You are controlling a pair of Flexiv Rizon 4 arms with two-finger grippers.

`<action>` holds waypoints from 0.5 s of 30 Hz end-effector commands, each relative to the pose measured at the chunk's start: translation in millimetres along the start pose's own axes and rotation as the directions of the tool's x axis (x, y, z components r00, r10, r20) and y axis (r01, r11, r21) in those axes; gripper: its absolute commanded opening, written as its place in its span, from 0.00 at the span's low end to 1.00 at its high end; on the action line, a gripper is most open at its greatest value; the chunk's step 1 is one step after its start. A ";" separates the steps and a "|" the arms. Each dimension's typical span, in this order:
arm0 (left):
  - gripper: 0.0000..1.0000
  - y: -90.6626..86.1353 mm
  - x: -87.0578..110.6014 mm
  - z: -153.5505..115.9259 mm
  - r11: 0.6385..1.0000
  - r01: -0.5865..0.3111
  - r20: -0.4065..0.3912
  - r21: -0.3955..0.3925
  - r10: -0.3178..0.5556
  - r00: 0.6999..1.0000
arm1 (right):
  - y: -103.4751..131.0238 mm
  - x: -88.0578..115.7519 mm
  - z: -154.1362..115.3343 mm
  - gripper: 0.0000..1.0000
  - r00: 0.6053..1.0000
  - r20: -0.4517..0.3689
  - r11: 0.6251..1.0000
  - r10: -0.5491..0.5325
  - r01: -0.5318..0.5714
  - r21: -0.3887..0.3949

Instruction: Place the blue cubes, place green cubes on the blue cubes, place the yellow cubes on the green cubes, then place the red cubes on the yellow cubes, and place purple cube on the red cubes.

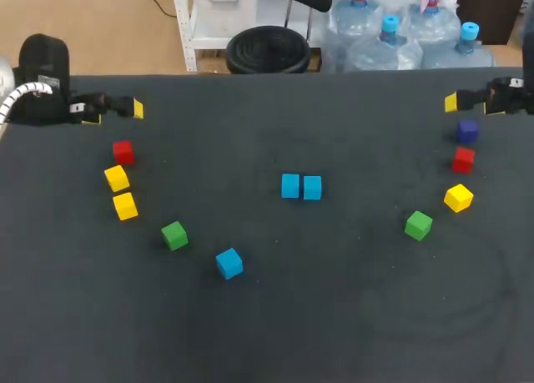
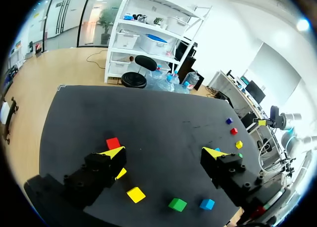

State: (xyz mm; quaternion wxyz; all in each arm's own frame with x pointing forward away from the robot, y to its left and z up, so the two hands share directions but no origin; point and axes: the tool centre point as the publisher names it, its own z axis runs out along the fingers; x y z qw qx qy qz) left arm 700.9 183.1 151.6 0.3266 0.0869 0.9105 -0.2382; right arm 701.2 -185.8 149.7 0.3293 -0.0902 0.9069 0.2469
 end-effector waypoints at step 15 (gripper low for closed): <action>1.00 -24.3 0.4 -15.3 0.950 -0.313 -0.071 -0.005 0.311 0.948 | 0.0 0.0 0.0 1.00 1.000 0.000 1.000 0.000 0.000 0.000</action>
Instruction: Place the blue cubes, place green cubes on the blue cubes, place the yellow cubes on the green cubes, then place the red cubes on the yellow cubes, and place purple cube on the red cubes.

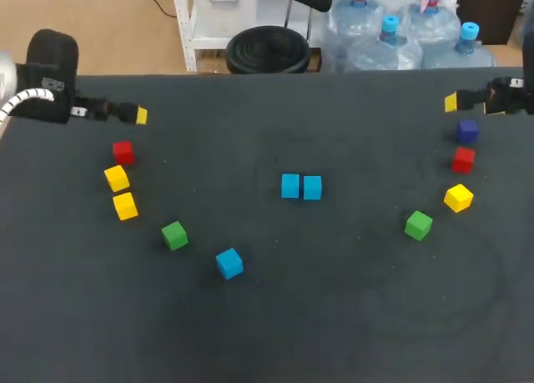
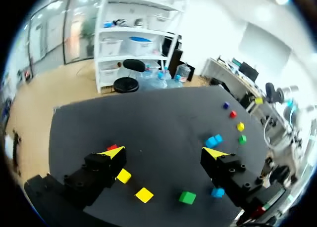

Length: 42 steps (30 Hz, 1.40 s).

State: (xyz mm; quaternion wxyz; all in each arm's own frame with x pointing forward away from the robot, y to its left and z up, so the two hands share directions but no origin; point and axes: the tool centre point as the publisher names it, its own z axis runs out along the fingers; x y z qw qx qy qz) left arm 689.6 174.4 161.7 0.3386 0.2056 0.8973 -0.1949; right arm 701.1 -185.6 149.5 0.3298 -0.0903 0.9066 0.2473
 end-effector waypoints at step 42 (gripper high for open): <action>1.00 -109.5 67.9 79.0 0.876 -0.428 -0.503 0.223 0.479 0.719 | -0.2 -0.2 -0.1 1.00 1.000 -0.001 1.000 0.000 0.000 0.001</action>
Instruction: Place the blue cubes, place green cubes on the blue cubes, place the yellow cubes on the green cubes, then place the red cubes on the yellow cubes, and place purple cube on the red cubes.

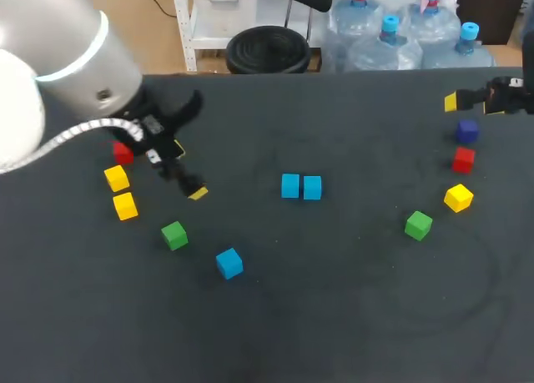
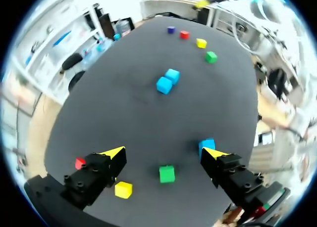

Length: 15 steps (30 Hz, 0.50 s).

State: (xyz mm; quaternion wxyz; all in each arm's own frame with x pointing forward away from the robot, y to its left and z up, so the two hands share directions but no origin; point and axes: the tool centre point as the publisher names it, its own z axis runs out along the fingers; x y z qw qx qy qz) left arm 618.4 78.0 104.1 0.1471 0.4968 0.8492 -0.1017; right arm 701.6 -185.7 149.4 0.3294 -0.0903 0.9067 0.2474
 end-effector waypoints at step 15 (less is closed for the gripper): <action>1.00 -23.7 -0.4 50.2 0.999 0.027 -0.231 -0.029 -0.033 0.972 | 0.1 0.1 -0.5 1.00 1.000 0.000 1.000 0.000 0.000 0.001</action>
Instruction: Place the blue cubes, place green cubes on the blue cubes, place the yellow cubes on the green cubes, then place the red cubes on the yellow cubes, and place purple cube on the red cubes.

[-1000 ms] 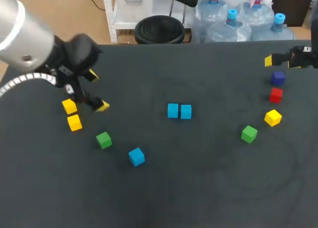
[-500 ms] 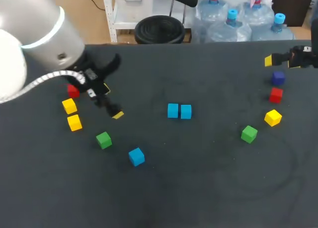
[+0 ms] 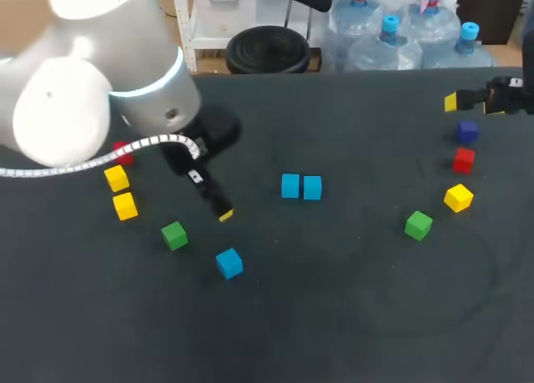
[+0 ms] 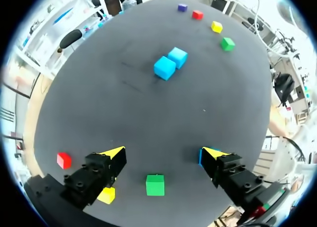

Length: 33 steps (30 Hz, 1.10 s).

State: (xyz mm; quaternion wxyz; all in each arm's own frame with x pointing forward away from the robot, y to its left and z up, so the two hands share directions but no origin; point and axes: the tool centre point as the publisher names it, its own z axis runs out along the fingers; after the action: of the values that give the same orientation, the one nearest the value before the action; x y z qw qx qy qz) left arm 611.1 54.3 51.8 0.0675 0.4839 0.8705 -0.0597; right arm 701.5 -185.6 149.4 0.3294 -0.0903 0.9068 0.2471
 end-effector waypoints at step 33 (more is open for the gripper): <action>1.00 -31.4 9.2 -47.1 0.987 -0.151 0.101 0.059 0.144 0.984 | 0.0 0.0 -0.5 1.00 1.000 0.000 1.000 0.000 0.000 0.001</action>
State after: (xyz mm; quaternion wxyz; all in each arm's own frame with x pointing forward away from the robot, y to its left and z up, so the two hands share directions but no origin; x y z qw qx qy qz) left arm 578.0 51.9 97.1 0.0966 0.5451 0.8260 -0.1057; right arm 701.5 -185.8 149.3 0.3295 -0.0905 0.9066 0.2477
